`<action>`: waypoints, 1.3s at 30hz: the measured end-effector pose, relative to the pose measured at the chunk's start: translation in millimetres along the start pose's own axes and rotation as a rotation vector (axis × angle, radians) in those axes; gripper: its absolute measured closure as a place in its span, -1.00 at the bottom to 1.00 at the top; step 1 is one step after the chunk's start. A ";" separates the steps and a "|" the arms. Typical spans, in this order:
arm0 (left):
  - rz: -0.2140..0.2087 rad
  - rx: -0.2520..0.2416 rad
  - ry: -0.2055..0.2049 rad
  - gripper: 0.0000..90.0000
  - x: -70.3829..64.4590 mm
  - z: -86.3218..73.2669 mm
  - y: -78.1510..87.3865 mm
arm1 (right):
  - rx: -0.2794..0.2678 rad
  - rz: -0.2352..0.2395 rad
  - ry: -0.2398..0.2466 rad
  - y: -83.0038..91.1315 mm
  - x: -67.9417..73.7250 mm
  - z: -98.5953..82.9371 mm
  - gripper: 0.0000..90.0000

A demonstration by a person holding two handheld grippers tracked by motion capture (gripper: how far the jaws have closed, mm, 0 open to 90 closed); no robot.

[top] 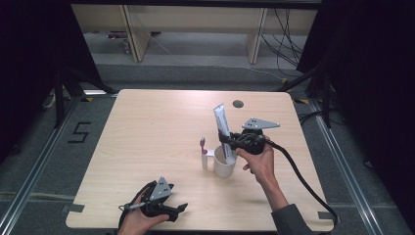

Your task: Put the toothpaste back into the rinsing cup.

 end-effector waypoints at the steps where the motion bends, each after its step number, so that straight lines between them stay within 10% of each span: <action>1: 0.004 0.002 -0.005 -0.57 0.6 0.0 0.3 | -0.001 0.001 0.004 -0.6 -0.3 -1.3 0.71; 39: -0.006 -0.007 0.003 -0.57 -1.4 1.7 0.9 | 0.117 -0.013 0.073 -0.1 4.4 -42.5 0.69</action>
Point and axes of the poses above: each handheld gripper's, and its own axes: y roughly backward along the jaws, z roughly out of its top, x roughly to its left, the point moved 8 cm from there along -y, roughly forward along the jaws, and after that the axes turned 6 degrees about -x, right-handed, at the moved point
